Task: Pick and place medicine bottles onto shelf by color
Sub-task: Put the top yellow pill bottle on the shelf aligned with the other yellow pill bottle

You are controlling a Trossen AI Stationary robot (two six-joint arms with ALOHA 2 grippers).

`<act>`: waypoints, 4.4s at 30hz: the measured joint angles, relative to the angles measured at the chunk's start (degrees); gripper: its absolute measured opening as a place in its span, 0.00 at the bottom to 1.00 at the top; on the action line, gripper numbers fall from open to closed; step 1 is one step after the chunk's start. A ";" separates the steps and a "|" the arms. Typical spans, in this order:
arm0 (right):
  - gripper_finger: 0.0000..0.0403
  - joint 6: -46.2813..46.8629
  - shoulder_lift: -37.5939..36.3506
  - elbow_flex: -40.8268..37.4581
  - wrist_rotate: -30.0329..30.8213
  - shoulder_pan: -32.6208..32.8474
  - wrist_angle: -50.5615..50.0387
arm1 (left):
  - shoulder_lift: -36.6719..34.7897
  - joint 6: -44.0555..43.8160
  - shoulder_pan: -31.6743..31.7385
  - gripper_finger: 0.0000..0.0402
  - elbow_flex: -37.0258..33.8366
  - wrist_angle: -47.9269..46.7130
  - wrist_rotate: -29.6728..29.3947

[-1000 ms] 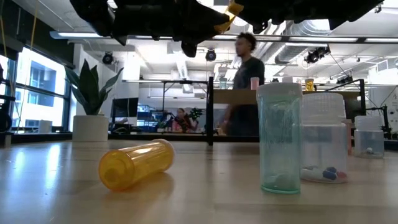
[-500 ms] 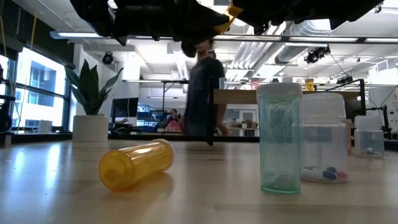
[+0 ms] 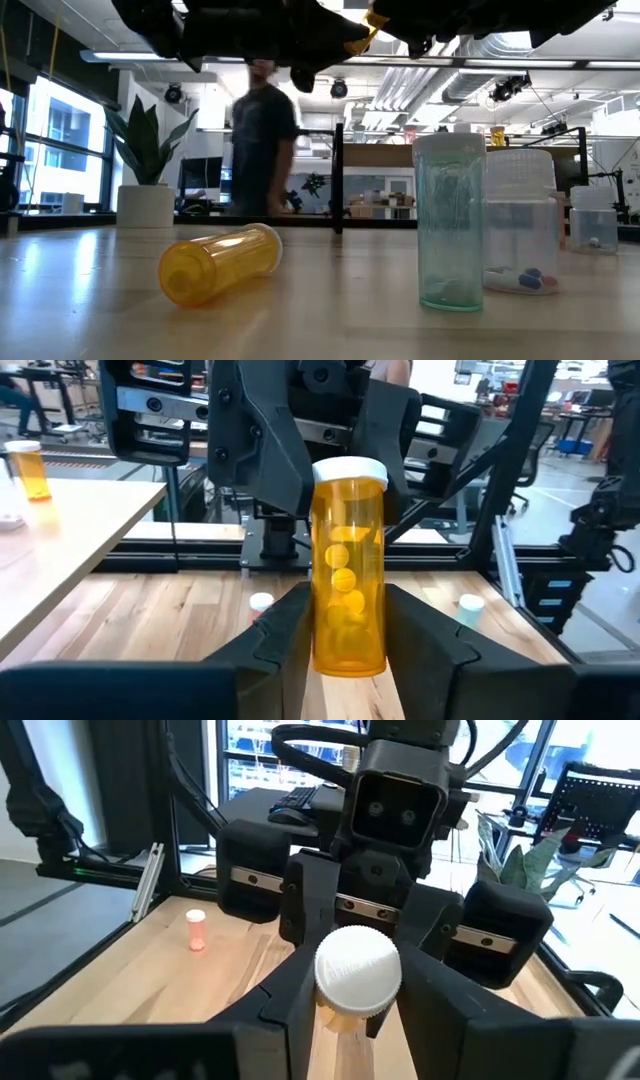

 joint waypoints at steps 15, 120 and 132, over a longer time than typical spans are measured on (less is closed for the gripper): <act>0.26 -0.21 -0.08 0.58 2.73 0.04 -4.68 | 0.00 2.73 -0.15 0.57 0.02 -3.44 -3.70; 0.26 39.69 -14.56 11.30 46.60 -34.56 -78.13 | -3.37 1.87 -0.57 0.60 0.00 -10.64 -4.34; 0.26 39.82 -14.51 11.32 44.12 -34.56 -76.75 | -3.37 1.87 -0.57 0.60 0.00 -10.64 -4.34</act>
